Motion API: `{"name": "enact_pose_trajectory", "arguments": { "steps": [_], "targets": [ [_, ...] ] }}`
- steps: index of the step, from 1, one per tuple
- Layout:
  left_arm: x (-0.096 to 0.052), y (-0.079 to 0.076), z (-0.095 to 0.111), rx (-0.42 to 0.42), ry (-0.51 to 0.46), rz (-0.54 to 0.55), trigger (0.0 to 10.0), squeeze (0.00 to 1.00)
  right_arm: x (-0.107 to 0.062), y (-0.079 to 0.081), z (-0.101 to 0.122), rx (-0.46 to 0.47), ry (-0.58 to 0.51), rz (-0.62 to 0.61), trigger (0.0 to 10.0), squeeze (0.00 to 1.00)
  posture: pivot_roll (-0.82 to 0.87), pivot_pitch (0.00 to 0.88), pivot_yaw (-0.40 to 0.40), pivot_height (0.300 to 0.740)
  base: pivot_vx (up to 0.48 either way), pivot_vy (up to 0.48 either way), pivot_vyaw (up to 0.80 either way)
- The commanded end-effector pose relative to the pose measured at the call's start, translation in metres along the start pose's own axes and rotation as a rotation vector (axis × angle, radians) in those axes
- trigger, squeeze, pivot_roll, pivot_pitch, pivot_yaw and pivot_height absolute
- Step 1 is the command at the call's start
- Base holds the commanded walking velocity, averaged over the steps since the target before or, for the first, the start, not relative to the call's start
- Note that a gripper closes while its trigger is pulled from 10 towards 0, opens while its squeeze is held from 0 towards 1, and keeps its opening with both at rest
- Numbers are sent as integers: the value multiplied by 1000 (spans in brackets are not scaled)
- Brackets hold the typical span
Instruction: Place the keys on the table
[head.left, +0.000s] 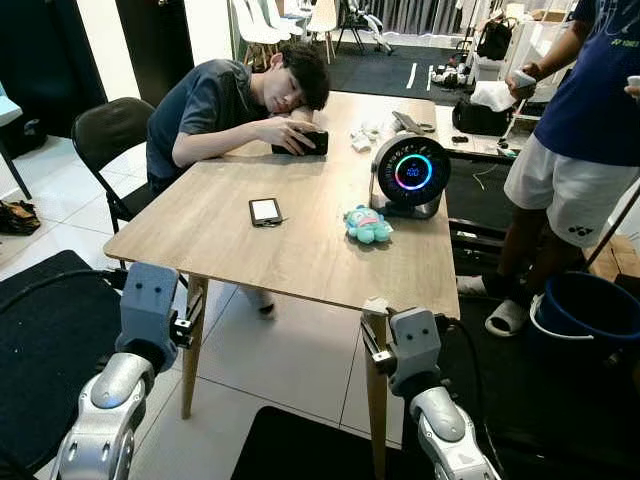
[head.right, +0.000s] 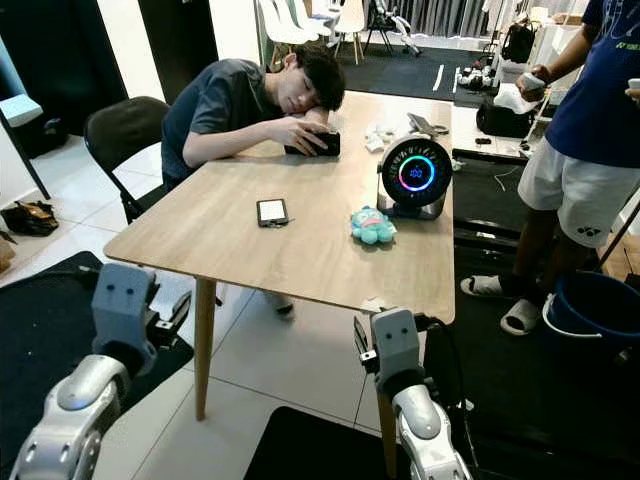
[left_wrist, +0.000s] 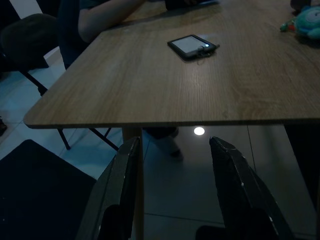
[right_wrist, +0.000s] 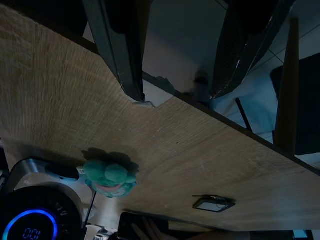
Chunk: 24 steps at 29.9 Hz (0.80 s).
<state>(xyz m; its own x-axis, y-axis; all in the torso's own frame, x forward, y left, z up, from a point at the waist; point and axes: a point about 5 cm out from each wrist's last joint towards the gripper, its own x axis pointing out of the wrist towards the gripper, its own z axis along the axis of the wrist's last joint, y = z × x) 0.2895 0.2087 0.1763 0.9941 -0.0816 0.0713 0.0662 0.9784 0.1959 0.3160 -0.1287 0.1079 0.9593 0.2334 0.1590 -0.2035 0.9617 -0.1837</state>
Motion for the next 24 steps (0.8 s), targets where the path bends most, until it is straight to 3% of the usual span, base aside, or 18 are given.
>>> {"name": "enact_pose_trajectory", "arguments": {
  "steps": [1,10,12,14,15,16,17,18,22,23,24],
  "targets": [
    [-3,1,-7,27,25,-5,10000,0,-4,0,-5,3,16,1,10000,0,123,107,4,740,0,0,0],
    [-19,-3,-28,77,92,-100,10000,0,-6,1,-8,-2,26,5,10000,0,127,107,6,740,0,0,0],
    [-33,-7,-54,131,189,-152,10000,0,-13,1,-22,-21,83,8,10000,0,132,105,5,740,0,0,0],
    [-38,-9,-65,143,229,-161,10000,0,-17,2,-28,-28,107,12,10000,0,132,105,5,740,0,0,0],
    [-50,-16,-89,136,321,-185,10000,0,-26,4,-41,-35,161,25,10000,0,136,106,5,740,0,0,0],
    [-50,-16,-89,136,321,-185,10000,0,-26,4,-41,-35,161,25,10000,0,136,106,5,740,0,0,0],
    [-64,-25,-116,114,432,-219,10000,0,-37,6,-55,-54,219,40,10000,0,137,106,5,740,0,0,0],
    [-64,-25,-116,114,432,-219,10000,0,-37,6,-55,-54,219,40,10000,0,137,106,5,740,0,0,0],
    [-106,-38,-170,110,672,-265,10000,0,-71,4,-90,-100,389,57,10000,0,127,107,12,740,0,0,0],
    [-106,-38,-170,110,672,-265,10000,0,-71,4,-90,-100,389,57,10000,0,127,107,12,740,0,0,0],
    [-115,-37,-179,115,717,-258,10000,0,-79,3,-96,-107,423,57,10000,0,122,107,13,740,0,0,0]
  ]
}}
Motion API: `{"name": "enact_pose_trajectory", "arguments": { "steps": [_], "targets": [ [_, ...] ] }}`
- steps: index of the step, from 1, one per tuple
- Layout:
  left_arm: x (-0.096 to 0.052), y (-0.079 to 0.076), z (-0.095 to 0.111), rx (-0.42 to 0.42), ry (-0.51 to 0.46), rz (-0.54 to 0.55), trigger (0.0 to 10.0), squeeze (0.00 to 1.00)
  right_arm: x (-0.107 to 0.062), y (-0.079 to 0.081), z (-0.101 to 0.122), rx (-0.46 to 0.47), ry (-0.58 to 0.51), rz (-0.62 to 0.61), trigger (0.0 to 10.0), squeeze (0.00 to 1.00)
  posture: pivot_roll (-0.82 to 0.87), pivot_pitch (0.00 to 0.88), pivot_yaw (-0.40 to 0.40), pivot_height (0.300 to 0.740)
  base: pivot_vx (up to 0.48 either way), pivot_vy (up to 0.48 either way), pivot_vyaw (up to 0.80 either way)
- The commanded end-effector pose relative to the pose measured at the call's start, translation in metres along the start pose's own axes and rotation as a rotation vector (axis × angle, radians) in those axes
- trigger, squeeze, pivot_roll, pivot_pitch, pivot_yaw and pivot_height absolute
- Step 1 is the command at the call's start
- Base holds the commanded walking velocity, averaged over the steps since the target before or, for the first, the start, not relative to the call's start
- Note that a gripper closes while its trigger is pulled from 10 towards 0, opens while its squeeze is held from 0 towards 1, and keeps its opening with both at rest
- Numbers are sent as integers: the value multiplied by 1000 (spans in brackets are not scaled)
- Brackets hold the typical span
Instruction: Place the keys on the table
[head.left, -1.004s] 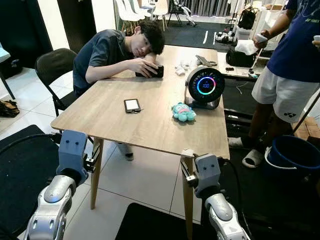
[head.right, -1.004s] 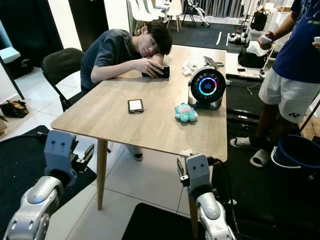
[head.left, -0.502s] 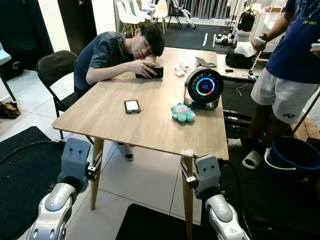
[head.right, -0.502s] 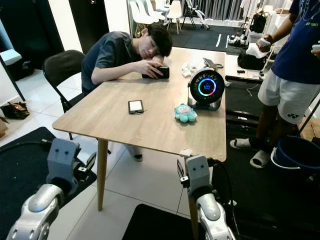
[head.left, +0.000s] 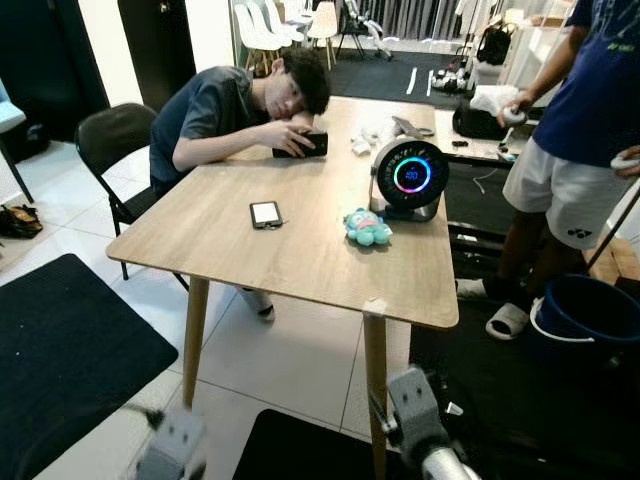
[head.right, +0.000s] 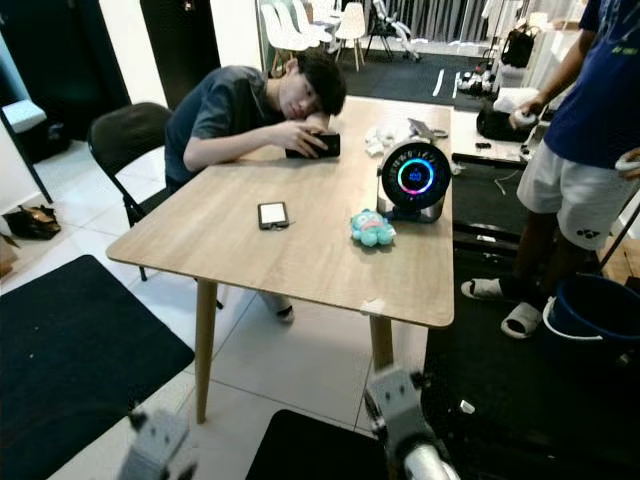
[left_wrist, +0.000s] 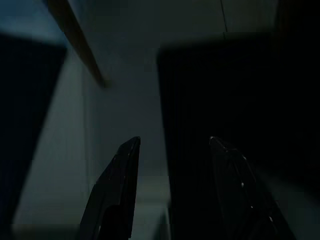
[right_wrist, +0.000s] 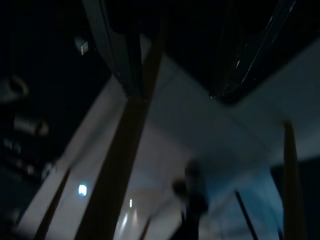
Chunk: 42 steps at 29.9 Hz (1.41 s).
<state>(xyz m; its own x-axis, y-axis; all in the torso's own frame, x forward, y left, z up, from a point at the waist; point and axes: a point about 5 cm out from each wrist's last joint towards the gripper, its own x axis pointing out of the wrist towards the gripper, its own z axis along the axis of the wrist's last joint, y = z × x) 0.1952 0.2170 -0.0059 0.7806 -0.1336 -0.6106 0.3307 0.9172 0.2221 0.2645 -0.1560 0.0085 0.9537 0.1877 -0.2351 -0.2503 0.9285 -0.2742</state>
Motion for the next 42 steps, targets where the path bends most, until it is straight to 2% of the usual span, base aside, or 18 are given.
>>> {"name": "enact_pose_trajectory", "arguments": {
  "steps": [1,4,5,8,12,22,26,27,28,29,33,37,42],
  "targets": [
    [0,-5,-10,2,30,-1,10000,0,-4,1,-8,-12,27,7,10000,0,122,107,13,740,0,0,0],
    [-8,-10,-47,-66,169,3,10000,0,-20,0,-34,-39,131,13,10000,0,116,107,17,740,0,0,0],
    [-8,-10,-47,-66,169,3,10000,0,-20,0,-34,-39,131,13,10000,0,116,107,17,740,0,0,0],
    [-14,-8,-65,-117,227,47,10000,0,-28,1,-46,-57,181,21,10000,0,123,109,20,740,0,0,0],
    [-15,-4,-71,-149,236,84,10000,0,-29,4,-49,-67,187,34,10000,0,128,111,19,740,0,0,0],
    [-22,-8,-89,-119,280,75,10000,0,-26,12,-48,-75,176,49,10000,0,139,105,26,740,0,0,0],
    [-24,-11,-93,-98,261,44,10000,0,-27,12,-50,-75,179,48,10000,0,143,106,25,740,0,0,0],
    [-26,-14,-94,-68,262,-2,10000,0,-28,12,-51,-75,184,47,10000,0,147,106,27,740,0,0,0],
    [-26,-14,-94,-68,262,-2,10000,0,-28,12,-51,-75,184,47,10000,0,147,106,27,740,0,0,0],
    [-29,-17,-95,-32,265,-61,10000,0,-29,12,-52,-75,189,45,10000,0,147,106,27,740,0,0,0],
    [-36,-17,-104,18,293,-72,10000,0,-29,12,-53,-76,193,41,10000,0,143,112,36,740,0,0,0],
    [-38,-13,-110,-21,312,-21,10000,0,-30,13,-54,-78,197,39,10000,0,145,114,35,740,0,0,0],
    [-36,-15,-109,-24,304,-26,10000,0,-32,14,-56,-81,200,48,10000,0,148,117,33,740,0,0,190]
  ]
}}
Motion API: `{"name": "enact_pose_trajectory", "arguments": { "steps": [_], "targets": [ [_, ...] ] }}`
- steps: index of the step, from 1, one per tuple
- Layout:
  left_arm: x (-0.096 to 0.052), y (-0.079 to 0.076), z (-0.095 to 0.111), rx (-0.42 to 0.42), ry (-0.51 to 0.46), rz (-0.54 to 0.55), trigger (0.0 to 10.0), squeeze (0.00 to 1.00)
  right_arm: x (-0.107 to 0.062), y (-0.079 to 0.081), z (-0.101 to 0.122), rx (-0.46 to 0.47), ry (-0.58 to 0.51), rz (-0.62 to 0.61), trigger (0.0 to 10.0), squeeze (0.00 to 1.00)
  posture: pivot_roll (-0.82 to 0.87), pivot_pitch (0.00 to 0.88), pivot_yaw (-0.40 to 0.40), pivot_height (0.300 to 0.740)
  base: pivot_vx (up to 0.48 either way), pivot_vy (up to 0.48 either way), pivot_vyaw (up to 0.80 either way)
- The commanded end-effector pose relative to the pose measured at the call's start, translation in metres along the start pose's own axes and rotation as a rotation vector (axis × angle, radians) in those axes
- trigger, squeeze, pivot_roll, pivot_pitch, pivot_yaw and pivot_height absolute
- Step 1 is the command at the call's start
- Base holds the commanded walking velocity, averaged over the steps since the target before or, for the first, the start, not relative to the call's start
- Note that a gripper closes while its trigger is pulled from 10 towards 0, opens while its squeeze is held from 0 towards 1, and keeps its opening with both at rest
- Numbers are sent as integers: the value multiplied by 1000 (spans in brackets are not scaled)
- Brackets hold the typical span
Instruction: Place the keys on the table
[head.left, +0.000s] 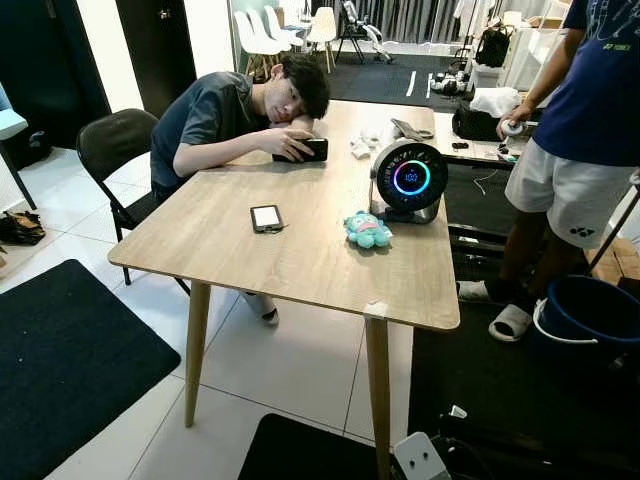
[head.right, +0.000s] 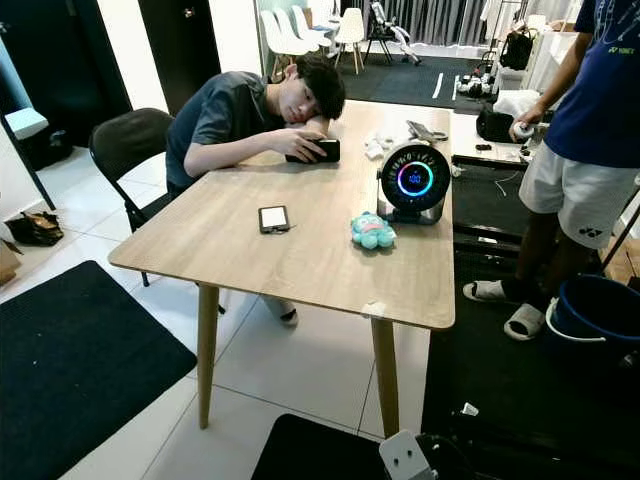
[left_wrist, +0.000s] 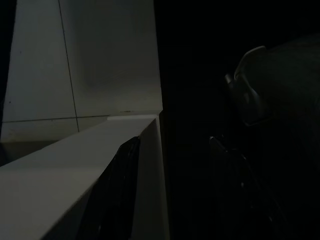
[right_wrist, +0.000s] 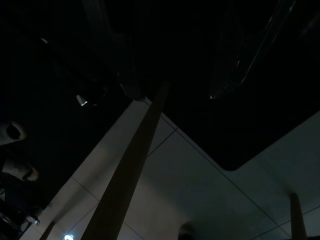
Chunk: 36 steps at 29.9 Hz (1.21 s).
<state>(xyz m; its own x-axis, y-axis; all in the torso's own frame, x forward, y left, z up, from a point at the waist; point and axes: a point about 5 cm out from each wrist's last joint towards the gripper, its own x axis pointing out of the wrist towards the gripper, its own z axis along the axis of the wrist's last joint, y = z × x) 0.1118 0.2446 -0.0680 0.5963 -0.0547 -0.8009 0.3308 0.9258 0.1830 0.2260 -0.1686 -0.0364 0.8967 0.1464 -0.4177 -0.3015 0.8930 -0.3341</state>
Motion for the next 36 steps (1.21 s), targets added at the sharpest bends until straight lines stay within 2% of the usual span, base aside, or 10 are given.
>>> {"name": "enact_pose_trajectory", "arguments": {
  "steps": [1,23,36],
  "targets": [
    [-3,1,-9,8,26,-2,10000,0,-3,4,-4,-3,7,14,10000,0,149,118,33,740,0,0,475],
    [-10,-6,-15,43,48,-26,10000,0,-3,6,-6,-6,21,21,10000,0,155,120,30,740,0,0,794],
    [-14,2,1,21,5,4,10000,0,-2,4,-6,-10,21,22,10000,0,155,119,24,740,0,0,800]
  ]
}}
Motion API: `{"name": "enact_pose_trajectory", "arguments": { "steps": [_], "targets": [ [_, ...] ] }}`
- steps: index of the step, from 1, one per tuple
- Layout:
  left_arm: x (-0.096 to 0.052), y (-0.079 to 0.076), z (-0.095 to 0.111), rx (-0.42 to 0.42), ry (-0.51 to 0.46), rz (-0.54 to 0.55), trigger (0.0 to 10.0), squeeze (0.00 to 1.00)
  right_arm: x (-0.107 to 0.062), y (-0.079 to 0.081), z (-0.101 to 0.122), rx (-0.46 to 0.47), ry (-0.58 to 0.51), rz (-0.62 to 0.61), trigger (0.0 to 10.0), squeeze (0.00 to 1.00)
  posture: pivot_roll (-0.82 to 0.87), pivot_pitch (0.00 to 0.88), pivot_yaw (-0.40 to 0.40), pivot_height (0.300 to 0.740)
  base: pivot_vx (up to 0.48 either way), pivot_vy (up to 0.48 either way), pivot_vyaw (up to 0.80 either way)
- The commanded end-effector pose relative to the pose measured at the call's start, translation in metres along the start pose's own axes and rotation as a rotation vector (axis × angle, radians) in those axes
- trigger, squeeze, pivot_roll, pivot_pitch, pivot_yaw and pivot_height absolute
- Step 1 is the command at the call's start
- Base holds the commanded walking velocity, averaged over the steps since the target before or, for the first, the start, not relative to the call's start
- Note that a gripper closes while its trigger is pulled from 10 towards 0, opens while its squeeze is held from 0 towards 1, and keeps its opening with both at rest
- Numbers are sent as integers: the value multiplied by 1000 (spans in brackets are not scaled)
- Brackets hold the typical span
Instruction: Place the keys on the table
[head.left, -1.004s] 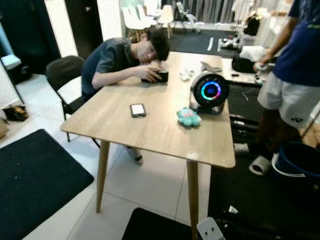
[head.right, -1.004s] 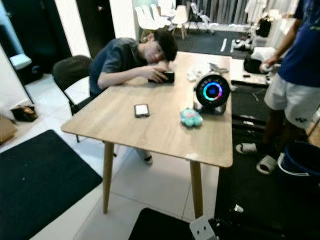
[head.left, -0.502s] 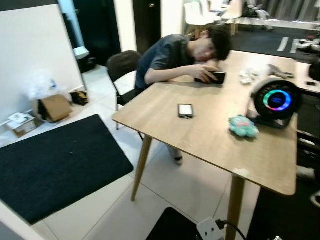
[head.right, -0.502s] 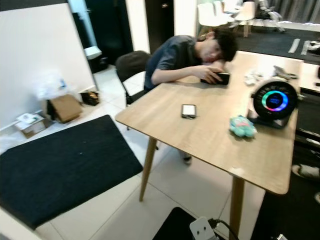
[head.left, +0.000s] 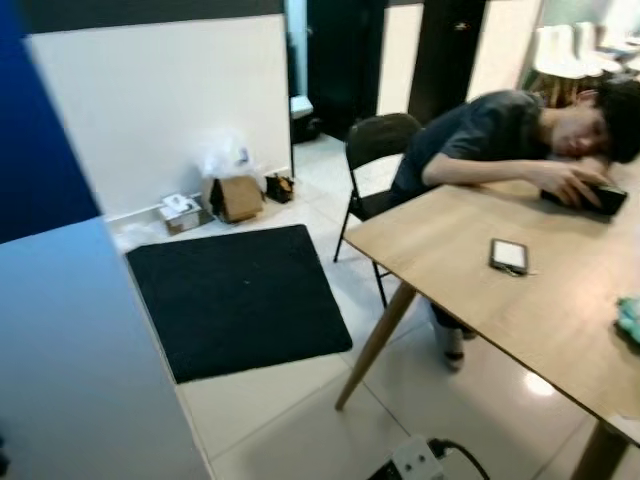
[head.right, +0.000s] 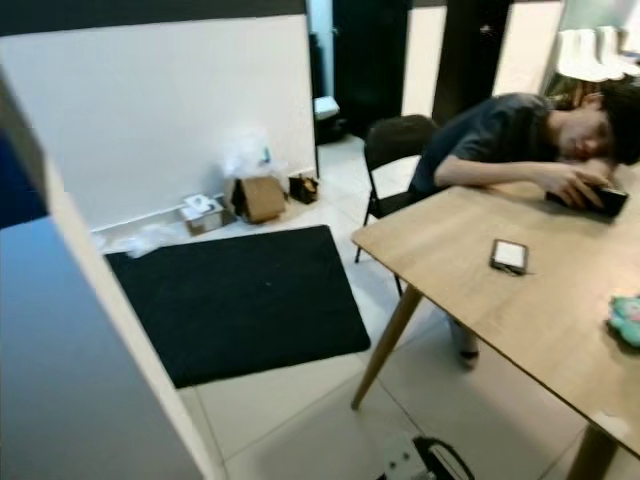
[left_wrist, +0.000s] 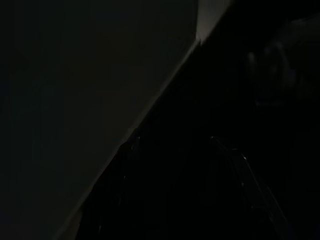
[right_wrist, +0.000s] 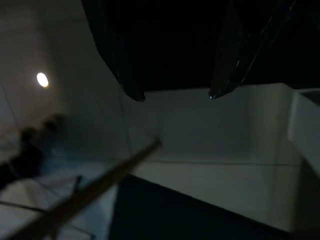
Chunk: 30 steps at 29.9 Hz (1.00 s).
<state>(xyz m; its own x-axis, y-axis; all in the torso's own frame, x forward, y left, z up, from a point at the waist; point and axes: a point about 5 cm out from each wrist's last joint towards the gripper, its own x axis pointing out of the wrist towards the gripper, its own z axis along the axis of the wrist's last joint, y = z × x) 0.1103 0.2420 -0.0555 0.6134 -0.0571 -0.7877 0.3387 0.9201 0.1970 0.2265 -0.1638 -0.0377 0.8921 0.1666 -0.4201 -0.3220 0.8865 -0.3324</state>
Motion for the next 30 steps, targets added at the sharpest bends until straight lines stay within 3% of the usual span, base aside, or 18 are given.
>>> {"name": "enact_pose_trajectory", "arguments": {
  "steps": [1,30],
  "targets": [
    [-4,3,-6,4,27,-2,10000,0,-4,0,-7,-2,26,2,10000,0,155,119,24,740,0,0,800],
    [5,6,-21,-11,79,11,10000,0,-1,0,-4,-9,23,8,10000,0,161,108,19,740,0,0,800]
  ]
}}
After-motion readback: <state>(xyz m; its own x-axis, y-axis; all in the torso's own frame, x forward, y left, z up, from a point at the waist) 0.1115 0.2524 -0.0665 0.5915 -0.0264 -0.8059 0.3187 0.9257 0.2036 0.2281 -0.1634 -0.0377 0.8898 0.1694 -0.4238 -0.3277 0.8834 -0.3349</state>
